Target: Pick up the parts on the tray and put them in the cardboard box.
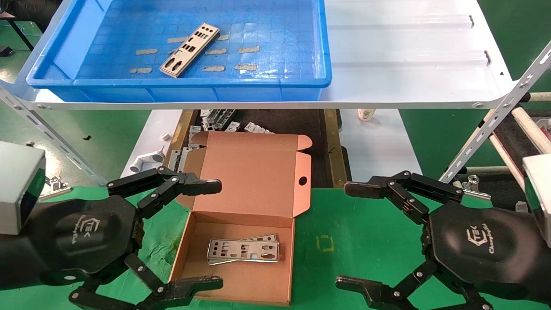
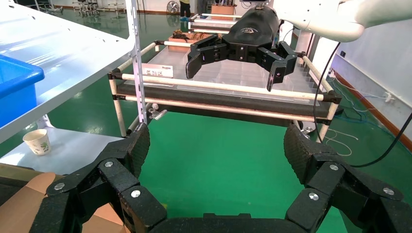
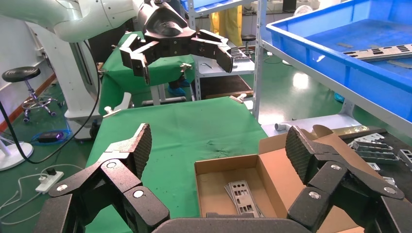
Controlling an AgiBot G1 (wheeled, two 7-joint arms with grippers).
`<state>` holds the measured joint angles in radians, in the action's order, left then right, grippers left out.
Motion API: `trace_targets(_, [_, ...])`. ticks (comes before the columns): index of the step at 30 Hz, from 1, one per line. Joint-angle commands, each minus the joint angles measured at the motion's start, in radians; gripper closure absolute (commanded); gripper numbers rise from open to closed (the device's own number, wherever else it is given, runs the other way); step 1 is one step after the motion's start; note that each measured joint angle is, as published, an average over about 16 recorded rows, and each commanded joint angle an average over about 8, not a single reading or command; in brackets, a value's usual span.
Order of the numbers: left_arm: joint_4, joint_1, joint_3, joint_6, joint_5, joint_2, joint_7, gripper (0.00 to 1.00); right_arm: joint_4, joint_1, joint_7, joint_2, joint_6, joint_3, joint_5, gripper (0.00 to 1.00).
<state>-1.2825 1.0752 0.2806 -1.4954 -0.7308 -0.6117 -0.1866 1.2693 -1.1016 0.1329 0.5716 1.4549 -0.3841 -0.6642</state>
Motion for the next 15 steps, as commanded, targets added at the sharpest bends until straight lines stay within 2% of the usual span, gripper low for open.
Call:
trace_targets(1, [0.000,0.000,0.000,0.000,0.000,0.000,0.000,0.00,0.000,0.000,0.000,0.000,0.000,0.000,0.000,0.00])
trace_targets(15, [0.000,0.000,0.000,0.000,0.000,0.000,0.000,0.00,0.000,0.000,0.000,0.000,0.000,0.000,0.000,0.00])
